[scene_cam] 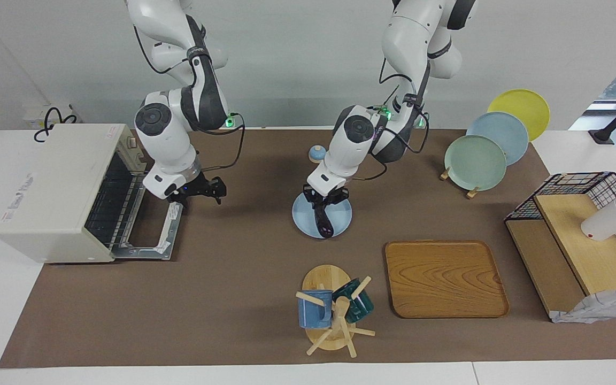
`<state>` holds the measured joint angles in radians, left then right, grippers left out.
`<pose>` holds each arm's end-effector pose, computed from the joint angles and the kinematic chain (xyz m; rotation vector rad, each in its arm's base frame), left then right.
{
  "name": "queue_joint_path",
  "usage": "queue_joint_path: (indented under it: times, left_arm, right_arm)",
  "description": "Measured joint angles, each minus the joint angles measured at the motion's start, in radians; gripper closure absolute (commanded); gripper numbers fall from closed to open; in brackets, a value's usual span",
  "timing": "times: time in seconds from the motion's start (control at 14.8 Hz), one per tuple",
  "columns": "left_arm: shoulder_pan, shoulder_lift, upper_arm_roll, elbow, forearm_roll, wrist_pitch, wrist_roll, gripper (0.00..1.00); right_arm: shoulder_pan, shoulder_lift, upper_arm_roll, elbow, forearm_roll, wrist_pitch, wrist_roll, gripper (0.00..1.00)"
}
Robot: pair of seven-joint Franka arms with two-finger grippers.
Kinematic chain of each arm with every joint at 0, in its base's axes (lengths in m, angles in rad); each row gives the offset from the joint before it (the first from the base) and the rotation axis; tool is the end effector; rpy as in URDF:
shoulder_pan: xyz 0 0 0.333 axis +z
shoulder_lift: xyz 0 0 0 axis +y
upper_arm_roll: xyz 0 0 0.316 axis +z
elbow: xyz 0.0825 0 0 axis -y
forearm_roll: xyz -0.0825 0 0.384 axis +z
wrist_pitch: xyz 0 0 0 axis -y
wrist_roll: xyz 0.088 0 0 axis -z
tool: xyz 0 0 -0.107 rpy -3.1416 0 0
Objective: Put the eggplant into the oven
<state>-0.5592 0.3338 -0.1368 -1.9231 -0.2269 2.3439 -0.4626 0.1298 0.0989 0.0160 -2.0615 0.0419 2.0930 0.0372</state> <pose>0.4827 -0.4019 0.3284 2.9128 -0.1051 -0.0646 0.5527 0.0831 0.3817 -3.1059 -0.1343 0.1097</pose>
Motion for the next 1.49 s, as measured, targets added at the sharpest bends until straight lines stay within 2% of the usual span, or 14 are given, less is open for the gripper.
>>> queue_joint_path:
  times: [0.27, 0.54, 0.68, 0.88, 1.02, 1.22, 1.35, 1.49]
  left_arm:
    - [0.001, -0.009, 0.006, 0.005, 0.0, -0.014, 0.018, 0.0]
    - [0.048, -0.071, 0.022, 0.029, 0.0, -0.131, 0.056, 0.0]
    - [0.117, -0.103, 0.028, 0.084, 0.009, -0.249, 0.096, 0.0]
    - [0.261, -0.121, 0.034, 0.208, 0.078, -0.43, 0.194, 0.0]
    - [0.344, -0.122, 0.036, 0.258, 0.114, -0.487, 0.258, 0.0]
    - [0.432, -0.135, 0.036, 0.279, 0.153, -0.521, 0.321, 0.0]
    - [0.468, -0.161, 0.036, 0.282, 0.169, -0.556, 0.342, 0.0]
    - [0.485, -0.198, 0.037, 0.282, 0.173, -0.611, 0.347, 0.0]
  right_arm:
    - [-0.005, 0.001, 0.0, 0.003, 0.072, -0.01, 0.0, 0.0]
    - [0.035, 0.003, 0.005, 0.02, 0.091, -0.008, 0.0, 0.0]
    - [0.105, 0.008, 0.007, 0.046, 0.095, 0.012, 0.014, 0.0]
    - [0.267, 0.039, 0.01, 0.125, 0.083, 0.027, 0.164, 0.0]
    - [0.366, 0.111, 0.012, 0.253, 0.024, 0.013, 0.292, 0.0]
    - [0.486, 0.332, 0.012, 0.526, -0.098, -0.05, 0.46, 0.0]
    - [0.538, 0.452, 0.011, 0.62, -0.128, -0.019, 0.546, 0.0]
    - [0.566, 0.507, 0.011, 0.649, -0.133, 0.036, 0.559, 0.0]
